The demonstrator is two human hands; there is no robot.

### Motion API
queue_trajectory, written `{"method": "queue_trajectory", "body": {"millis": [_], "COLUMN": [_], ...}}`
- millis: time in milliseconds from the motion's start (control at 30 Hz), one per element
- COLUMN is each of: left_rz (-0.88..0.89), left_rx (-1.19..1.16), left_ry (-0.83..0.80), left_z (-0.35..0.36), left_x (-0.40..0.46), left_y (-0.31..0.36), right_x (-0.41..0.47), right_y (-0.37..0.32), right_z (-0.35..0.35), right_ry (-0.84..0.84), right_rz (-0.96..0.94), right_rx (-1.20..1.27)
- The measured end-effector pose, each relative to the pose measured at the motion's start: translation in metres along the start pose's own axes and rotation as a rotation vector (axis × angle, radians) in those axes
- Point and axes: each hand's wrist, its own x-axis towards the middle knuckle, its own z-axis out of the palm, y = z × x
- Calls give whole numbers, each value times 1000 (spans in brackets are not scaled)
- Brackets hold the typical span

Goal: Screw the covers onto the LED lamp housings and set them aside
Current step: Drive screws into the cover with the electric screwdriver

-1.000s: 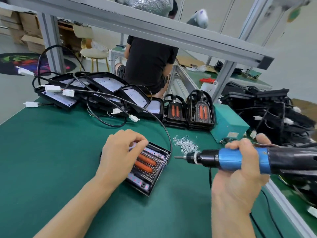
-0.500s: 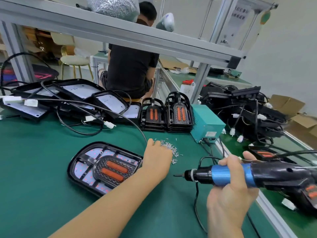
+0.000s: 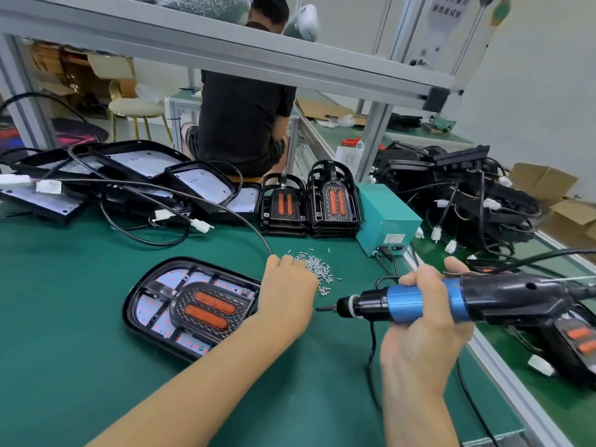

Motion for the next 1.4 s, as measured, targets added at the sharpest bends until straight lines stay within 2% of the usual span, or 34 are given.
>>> {"method": "queue_trajectory", "body": {"millis": [67, 167, 233, 333, 533, 900, 1033, 1133, 1400], "left_rz": [-22, -120, -165, -210, -258, -288, -294, -269, 93], "left_rx": [-288, -850, -1121, -1324, -1480, -1554, -1505, -1291, -507], "left_ry": [63, 125, 138, 156, 152, 190, 187, 181, 109], "left_z": [-3, -12, -14, -16, -20, -24, -21, -19, -15], "left_x": [-8, -25, -37, -51, -73, -97, -109, -120, -137], "left_y": [-6, -16, -23, -33, -48, -70, -83, -99, -134], "right_x": [0, 0, 0, -1, -10, -35, -47, -59, -90], "right_y": [-3, -8, -14, -23, -36, -30, -25, -17, 8], "right_z": [2, 5, 8, 12, 27, 48, 55, 59, 61], "right_ry": [-1, -18, -33, -58, -146, -238, -281, -327, -447], "right_rz": [7, 42, 94, 168, 230, 279, 301, 310, 268], "right_rx": [21, 74, 147, 275, 405, 351, 325, 286, 107]}}
